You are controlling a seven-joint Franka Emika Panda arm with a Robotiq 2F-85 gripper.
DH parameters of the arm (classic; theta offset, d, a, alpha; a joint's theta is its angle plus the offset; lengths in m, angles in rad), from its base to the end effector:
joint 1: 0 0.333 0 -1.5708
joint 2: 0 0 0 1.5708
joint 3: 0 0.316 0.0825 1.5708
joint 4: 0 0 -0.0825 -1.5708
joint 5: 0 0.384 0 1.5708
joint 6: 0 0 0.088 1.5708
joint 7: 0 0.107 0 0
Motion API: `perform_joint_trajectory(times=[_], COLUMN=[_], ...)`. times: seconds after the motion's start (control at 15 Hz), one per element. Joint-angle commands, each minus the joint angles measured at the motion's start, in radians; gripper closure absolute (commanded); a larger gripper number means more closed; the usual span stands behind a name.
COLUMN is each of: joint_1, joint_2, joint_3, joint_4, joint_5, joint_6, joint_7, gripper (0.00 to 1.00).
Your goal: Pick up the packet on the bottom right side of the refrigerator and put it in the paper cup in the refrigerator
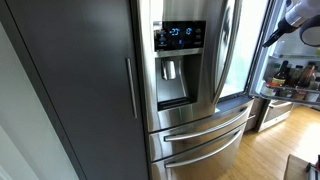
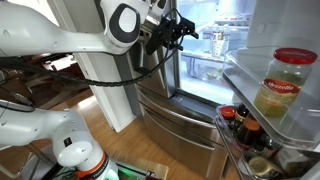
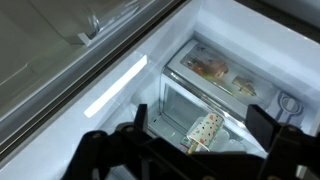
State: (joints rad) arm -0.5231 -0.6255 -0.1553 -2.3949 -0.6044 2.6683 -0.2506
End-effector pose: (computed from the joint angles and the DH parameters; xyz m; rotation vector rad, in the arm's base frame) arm 0.3231 -0.2589 0.6376 2.2825 -0.0367 0.7535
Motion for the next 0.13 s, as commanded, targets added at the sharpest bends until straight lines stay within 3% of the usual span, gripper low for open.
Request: perform_joint_trajectory(times=[0.0,0.07], joint_1=[0.032,0.037], joint_2=[-0.001,-0.001], joint_3=[-0.021,-0.022], joint_4=[0.004,0.003], joint_5=[-0.021,-0.019], joint_6=[-0.010,-0.009], joint_7=[0.031,0.042], gripper=[0.00,0.00])
